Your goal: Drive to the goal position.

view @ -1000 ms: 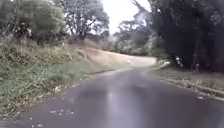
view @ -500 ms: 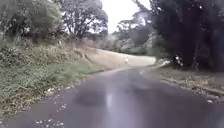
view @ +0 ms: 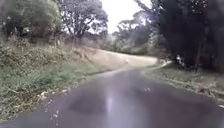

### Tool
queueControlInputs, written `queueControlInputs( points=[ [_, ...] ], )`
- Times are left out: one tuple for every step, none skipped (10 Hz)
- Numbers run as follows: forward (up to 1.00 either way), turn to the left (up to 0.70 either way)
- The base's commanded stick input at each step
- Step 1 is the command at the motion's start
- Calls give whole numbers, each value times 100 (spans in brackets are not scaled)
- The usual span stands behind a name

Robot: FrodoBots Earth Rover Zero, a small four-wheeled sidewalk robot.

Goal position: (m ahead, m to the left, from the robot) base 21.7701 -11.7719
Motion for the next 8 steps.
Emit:
queueControlInputs(
  points=[
    [45,-27],
    [45,-27],
    [45,-27],
    [45,-27],
    [45,-27],
    [45,-27],
    [45,-27],
    [45,-27]
  ],
)
